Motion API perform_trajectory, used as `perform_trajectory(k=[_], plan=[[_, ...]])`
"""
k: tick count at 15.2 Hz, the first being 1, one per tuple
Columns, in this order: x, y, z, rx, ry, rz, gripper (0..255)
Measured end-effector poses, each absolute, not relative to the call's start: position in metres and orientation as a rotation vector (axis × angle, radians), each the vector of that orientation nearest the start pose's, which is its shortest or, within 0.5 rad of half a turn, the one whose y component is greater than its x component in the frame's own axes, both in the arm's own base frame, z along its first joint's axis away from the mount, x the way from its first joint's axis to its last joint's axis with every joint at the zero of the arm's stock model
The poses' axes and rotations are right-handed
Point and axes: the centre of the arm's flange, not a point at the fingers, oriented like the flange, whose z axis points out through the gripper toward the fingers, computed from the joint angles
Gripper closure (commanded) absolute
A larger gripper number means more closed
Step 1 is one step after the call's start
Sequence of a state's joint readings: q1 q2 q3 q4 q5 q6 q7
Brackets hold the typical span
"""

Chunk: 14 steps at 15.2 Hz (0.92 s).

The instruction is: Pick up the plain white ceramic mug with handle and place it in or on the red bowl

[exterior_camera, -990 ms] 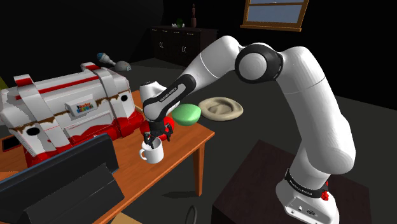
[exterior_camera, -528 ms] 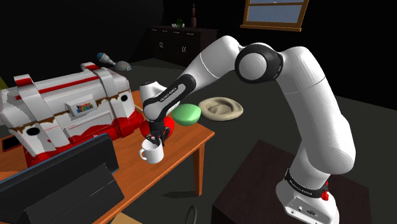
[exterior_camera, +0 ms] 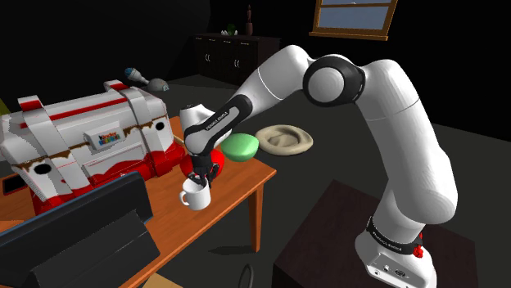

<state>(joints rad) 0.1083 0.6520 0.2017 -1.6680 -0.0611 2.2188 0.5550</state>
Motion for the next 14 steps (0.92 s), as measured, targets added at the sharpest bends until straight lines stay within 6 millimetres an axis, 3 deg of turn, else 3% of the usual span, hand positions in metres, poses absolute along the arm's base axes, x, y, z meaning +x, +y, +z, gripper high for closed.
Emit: perform_trajectory(k=[14], plan=[[0.646,0.19,0.295,-3.081,0.373,0.172,255]])
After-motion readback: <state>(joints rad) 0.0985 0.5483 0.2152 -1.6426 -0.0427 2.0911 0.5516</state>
